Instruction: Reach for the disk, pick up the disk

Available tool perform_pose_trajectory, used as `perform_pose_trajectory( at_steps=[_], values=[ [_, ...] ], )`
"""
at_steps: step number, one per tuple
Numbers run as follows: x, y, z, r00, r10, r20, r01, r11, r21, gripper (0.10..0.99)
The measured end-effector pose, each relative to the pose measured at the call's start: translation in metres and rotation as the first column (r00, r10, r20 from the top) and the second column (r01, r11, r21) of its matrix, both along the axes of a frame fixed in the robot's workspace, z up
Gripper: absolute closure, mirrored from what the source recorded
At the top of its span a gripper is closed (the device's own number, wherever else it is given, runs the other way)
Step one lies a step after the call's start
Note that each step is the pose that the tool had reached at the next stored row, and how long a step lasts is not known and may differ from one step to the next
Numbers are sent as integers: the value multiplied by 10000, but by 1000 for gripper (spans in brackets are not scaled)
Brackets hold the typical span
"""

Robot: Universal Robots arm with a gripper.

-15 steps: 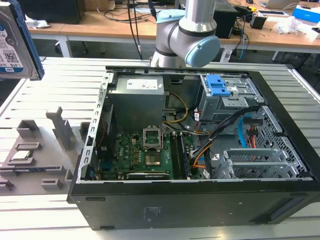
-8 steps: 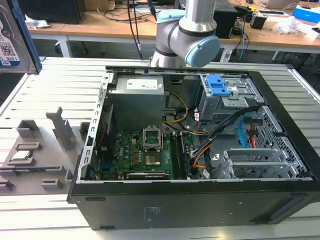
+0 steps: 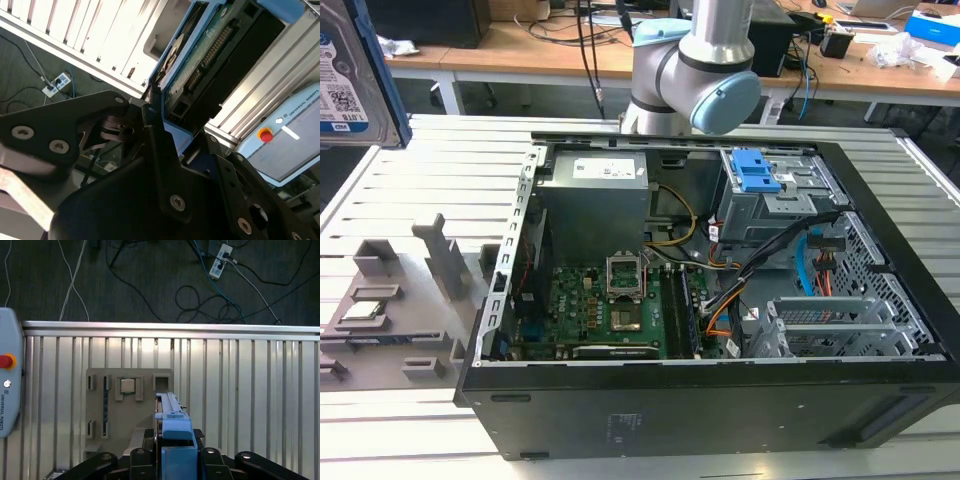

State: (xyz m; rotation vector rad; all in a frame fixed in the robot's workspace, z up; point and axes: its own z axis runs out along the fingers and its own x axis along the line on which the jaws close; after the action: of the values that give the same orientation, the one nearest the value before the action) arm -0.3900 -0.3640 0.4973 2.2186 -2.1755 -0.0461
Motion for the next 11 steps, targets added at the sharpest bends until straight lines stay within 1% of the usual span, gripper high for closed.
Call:
perform_pose_trajectory(
  at_steps=[2,3,4,6,8,11],
  values=[
    [70,0,0,10000,0,-1,0,10000,0,718],
    [135,0,0,10000,0,0,0,10000,0,718],
    [181,0,0,10000,1,0,-1,10000,0,718],
    [236,0,0,10000,0,-1,0,10000,0,718],
    [354,0,0,10000,-1,0,1,10000,0,718],
    [449,0,0,10000,0,0,0,10000,0,718]
  ],
)
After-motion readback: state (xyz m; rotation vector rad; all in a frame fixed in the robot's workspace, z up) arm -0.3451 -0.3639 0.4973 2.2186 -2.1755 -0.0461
